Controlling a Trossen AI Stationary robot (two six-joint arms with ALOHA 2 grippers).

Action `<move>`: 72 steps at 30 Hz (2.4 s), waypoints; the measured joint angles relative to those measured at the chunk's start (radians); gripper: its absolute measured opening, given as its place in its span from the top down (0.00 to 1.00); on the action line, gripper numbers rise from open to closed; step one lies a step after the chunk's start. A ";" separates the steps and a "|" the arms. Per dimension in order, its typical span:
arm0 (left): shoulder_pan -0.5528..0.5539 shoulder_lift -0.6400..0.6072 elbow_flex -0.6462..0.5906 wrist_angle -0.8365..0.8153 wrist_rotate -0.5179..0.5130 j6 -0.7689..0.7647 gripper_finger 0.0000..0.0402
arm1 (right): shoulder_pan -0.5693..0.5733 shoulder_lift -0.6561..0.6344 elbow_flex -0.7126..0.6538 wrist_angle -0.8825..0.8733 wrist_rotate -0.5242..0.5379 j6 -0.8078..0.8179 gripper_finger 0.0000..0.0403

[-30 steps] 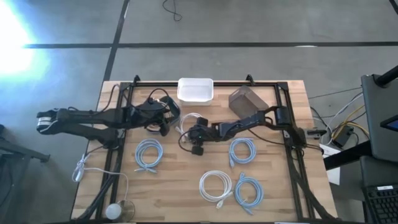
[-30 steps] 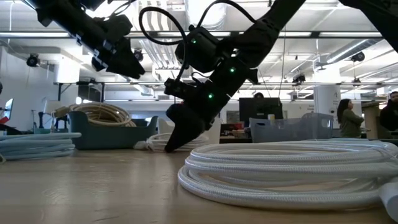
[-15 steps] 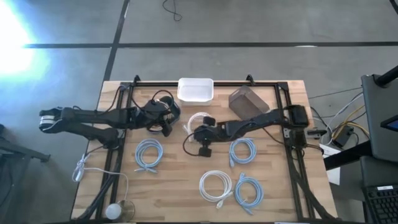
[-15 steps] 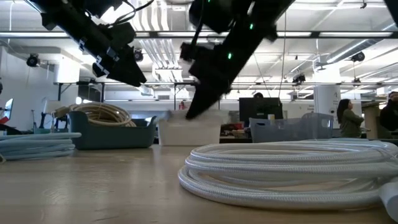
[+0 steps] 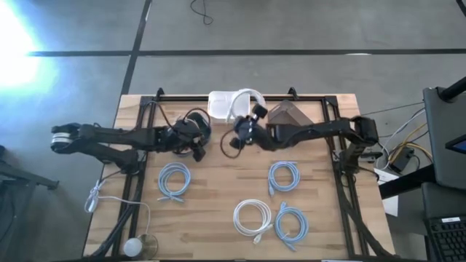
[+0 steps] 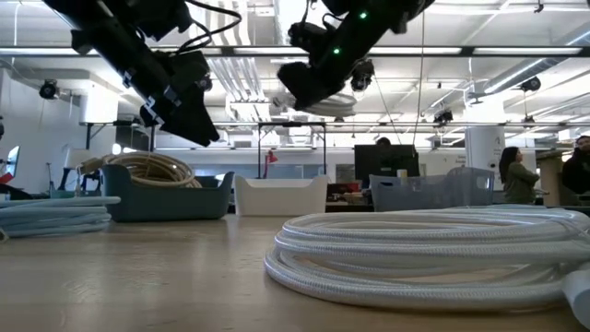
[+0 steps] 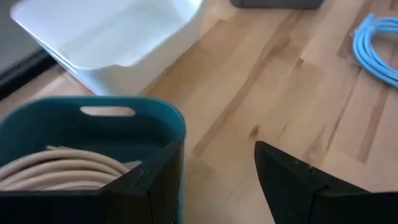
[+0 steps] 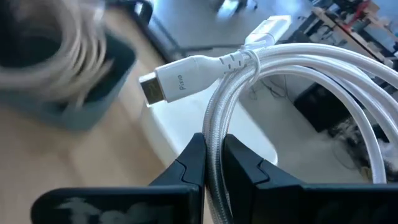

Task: Sort HDMI cables
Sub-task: Put the top white HDMI cable into the white bin, then put the white HDMI cable into the white bin

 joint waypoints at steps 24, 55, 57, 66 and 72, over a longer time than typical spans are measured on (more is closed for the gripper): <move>0.000 0.014 0.000 0.019 0.017 0.006 0.49 | -0.279 0.291 0.143 0.295 -0.403 0.221 0.87; 0.000 0.012 0.000 0.019 0.017 0.012 0.49 | -0.287 0.325 0.175 0.260 -0.446 0.106 0.70; 0.000 0.012 0.000 0.019 0.017 0.012 0.49 | -0.287 0.325 0.175 0.260 -0.446 0.107 0.65; -0.001 0.012 0.000 0.019 0.017 0.013 0.49 | -0.266 0.305 0.175 0.259 -0.514 0.101 0.55; -0.001 0.012 0.000 0.019 0.017 0.013 0.49 | -0.218 0.230 0.175 0.139 -0.558 0.042 0.55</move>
